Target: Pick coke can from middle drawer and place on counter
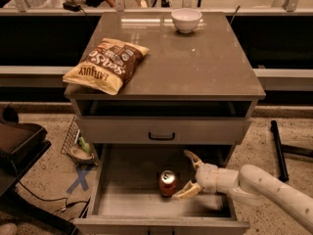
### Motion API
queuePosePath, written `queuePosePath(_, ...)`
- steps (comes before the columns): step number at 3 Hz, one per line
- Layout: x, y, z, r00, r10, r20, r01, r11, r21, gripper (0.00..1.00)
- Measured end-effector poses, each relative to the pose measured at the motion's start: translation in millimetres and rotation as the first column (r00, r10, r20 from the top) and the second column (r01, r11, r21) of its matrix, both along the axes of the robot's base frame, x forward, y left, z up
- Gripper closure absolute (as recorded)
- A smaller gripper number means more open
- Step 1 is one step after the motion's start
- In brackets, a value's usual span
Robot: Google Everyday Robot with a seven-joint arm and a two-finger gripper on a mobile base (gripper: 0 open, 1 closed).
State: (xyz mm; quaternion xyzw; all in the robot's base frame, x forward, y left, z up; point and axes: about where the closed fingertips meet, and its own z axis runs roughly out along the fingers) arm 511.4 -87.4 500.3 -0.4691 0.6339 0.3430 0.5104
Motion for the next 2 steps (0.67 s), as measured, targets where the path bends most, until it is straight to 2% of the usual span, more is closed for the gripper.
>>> queuePosePath(1,20,-5,-38,0.9993,-0.013,0.036,0.013,1.000,0.002,0.00)
queuePosePath(2,21,-3,-54,0.9982,-0.015,0.058,0.014,1.000,0.015,0.00)
